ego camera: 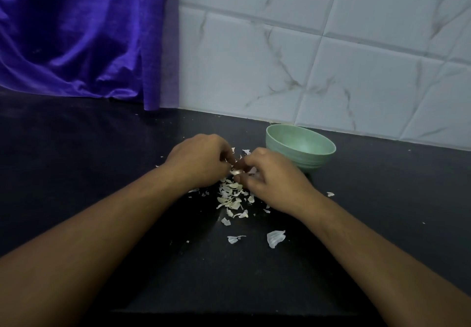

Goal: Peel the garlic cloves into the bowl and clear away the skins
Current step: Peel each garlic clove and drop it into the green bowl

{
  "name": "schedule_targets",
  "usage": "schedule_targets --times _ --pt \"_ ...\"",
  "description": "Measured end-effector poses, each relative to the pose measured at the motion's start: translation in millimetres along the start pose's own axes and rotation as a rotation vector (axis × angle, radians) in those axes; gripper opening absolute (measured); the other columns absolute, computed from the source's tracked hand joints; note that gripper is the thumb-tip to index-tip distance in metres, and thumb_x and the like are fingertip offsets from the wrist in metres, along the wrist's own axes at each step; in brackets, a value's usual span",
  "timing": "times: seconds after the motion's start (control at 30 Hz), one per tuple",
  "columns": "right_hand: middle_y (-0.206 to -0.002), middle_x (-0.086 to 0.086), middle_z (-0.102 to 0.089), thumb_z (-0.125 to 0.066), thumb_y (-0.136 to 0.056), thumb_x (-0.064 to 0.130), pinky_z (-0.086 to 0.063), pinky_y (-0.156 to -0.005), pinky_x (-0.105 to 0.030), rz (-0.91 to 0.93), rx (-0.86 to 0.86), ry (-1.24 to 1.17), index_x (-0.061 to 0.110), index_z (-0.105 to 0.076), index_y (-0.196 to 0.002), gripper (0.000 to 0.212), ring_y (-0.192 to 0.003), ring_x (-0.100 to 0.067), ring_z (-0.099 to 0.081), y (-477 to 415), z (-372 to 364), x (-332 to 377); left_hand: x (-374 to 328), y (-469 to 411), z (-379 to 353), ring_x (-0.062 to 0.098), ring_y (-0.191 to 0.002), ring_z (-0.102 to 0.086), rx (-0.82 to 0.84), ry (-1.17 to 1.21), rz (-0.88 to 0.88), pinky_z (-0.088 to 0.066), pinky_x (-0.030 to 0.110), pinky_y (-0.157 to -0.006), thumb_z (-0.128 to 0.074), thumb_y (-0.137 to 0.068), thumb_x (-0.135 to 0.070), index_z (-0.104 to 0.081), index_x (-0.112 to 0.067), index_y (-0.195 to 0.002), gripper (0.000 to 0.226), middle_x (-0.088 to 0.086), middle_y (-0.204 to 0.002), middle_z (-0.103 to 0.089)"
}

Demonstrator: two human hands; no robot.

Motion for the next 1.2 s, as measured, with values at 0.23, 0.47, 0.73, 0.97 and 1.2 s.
schedule_targets --times 0.23,0.47,0.73,0.97,1.2 --pt "-0.091 0.009 -0.061 -0.067 -0.097 0.036 -0.053 -0.075 -0.043 -0.006 -0.008 -0.061 0.027 -0.072 -0.098 0.010 -0.084 -0.009 -0.061 -0.6 -1.1 -5.1 0.8 -2.1 -4.4 0.014 -0.094 -0.069 0.043 0.014 -0.026 -0.058 0.040 -0.088 -0.072 -0.089 -0.038 -0.077 -0.037 -0.094 0.007 -0.013 -0.098 -0.075" --pt "-0.074 -0.008 -0.072 -0.074 -0.095 0.014 -0.047 -0.046 -0.026 -0.203 -0.093 -0.829 0.011 -0.074 -0.097 0.003 -0.053 -0.015 -0.060 5.4 6.3 -15.9 1.8 -5.4 4.2 0.008 -0.066 -0.064 -0.005 0.418 -0.060 -0.053 0.027 -0.063 -0.081 -0.089 -0.034 -0.078 -0.025 -0.092 0.010 -0.004 -0.078 -0.075" --pt "-0.084 -0.019 -0.073 -0.076 -0.090 0.004 -0.055 -0.052 -0.027 -0.254 -0.127 -1.109 0.001 -0.073 -0.104 0.014 -0.065 -0.022 -0.068 10.0 8.4 -13.7 -4.6 0.5 -1.1 0.011 -0.069 -0.065 0.113 0.937 0.092 -0.060 0.024 -0.057 -0.078 -0.092 -0.021 -0.072 -0.002 -0.102 0.022 0.006 -0.082 -0.071" --pt "-0.084 -0.015 -0.075 -0.071 -0.094 0.002 -0.064 -0.071 -0.035 -0.227 -0.141 -1.152 -0.005 -0.069 -0.109 0.017 -0.075 -0.025 -0.074 12.3 11.0 -8.6 -6.0 0.6 -6.1 0.008 -0.064 -0.068 0.144 1.196 0.188 -0.059 0.023 -0.056 -0.086 -0.069 -0.024 -0.076 -0.004 -0.090 0.030 0.006 -0.076 -0.072" --pt "-0.094 -0.022 -0.077 -0.068 -0.097 0.007 -0.064 -0.084 -0.043 -0.260 -0.183 -1.236 -0.005 -0.068 -0.110 0.018 -0.083 -0.029 -0.074 13.3 8.8 -2.3 -11.7 2.5 -10.6 0.009 -0.059 -0.070 0.151 1.395 0.285 -0.061 0.020 -0.056 -0.085 -0.064 -0.025 -0.077 -0.005 -0.083 0.030 0.007 -0.068 -0.073"
Point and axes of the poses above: each hand's wrist, its own y-axis away from the middle knuckle, its own z-axis out of the back of the hand, x = y × z, the point moved 4 cm from there along -y, towards the middle knuckle
